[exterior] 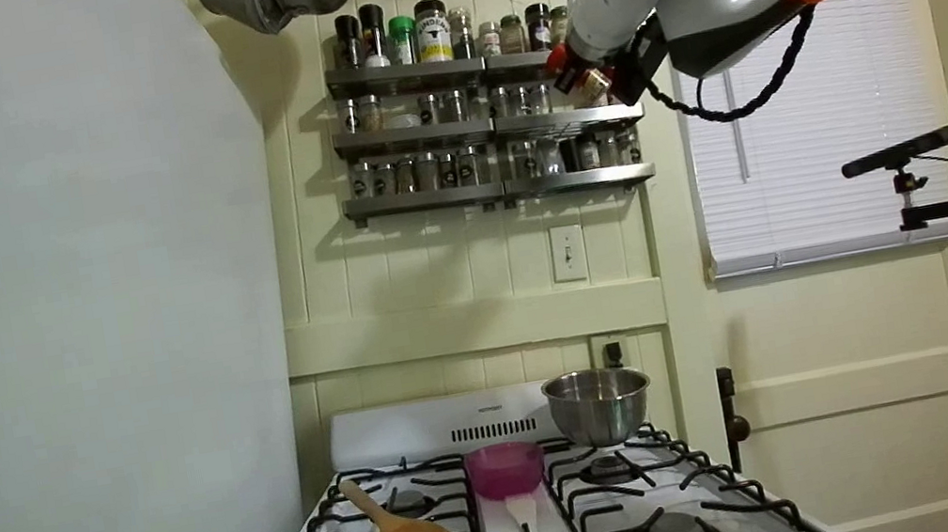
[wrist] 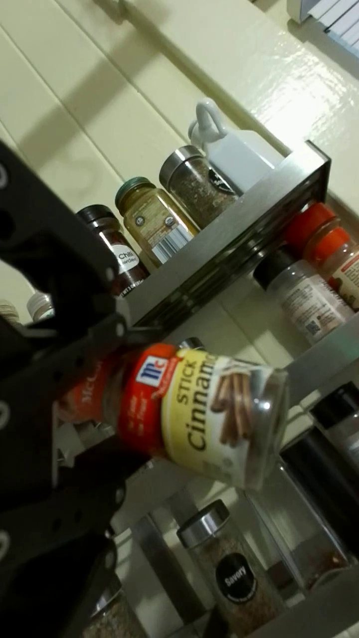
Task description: Put the orange container on the right side of the middle rack
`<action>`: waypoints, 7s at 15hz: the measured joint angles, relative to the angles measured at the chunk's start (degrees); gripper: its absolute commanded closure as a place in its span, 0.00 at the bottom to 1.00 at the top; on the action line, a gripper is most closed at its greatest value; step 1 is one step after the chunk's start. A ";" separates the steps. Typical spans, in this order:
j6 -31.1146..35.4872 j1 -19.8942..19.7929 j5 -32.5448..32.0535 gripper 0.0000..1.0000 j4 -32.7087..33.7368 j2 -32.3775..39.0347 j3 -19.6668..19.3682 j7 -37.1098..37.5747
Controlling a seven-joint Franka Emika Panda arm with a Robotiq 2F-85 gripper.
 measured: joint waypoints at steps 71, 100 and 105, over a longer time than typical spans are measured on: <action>5.23 -2.40 -24.51 0.78 24.17 22.22 -10.11 22.57; -1.25 -2.40 -24.33 0.78 28.02 26.38 -9.07 30.13; -3.23 -5.54 -22.64 0.78 27.56 26.39 -5.20 31.67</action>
